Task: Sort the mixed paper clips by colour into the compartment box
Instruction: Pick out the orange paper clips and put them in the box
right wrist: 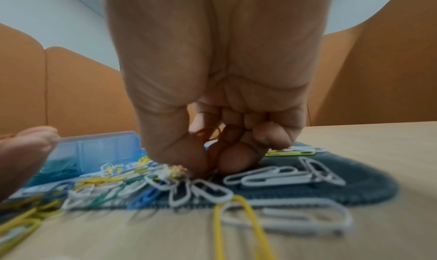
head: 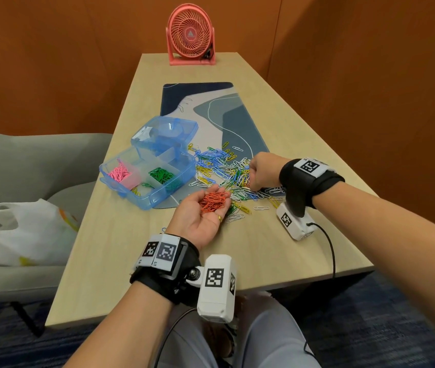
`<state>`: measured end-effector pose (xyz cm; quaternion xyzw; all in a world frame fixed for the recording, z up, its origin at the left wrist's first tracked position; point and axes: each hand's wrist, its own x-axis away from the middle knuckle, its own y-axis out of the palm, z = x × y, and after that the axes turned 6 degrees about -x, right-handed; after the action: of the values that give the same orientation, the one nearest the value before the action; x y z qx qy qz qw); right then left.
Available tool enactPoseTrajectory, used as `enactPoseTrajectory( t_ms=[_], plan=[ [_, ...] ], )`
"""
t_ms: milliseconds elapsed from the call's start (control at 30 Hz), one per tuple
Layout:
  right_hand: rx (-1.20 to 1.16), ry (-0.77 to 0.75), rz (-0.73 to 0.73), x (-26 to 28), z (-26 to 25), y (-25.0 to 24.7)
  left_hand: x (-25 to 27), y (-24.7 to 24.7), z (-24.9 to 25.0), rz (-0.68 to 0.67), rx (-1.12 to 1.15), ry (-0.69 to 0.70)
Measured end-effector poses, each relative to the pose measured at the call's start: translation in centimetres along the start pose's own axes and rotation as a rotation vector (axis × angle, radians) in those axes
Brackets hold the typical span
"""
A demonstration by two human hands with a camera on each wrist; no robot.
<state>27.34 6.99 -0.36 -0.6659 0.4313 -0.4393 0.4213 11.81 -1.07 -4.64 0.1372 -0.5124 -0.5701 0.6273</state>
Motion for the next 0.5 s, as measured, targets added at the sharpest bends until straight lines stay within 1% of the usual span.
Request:
enactPoseTrajectory(
  t_ms=[200,333,400,500],
  plan=[
    [-0.201,-0.012,0.003,0.7,-0.1,-1.7,-0.1,0.0,0.0,0.016,-0.024,0.002],
    [-0.315,-0.137,-0.08,2.3,-2.5,-3.1,0.0,0.6,-0.1,0.04,-0.053,-0.005],
    [-0.345,-0.198,-0.126,2.9,-3.8,-3.1,0.1,0.9,-0.2,0.037,-0.019,-0.017],
    [-0.354,-0.242,-0.183,3.2,-5.1,-2.6,0.2,1.0,-0.3,0.006,0.067,-0.037]
  ],
)
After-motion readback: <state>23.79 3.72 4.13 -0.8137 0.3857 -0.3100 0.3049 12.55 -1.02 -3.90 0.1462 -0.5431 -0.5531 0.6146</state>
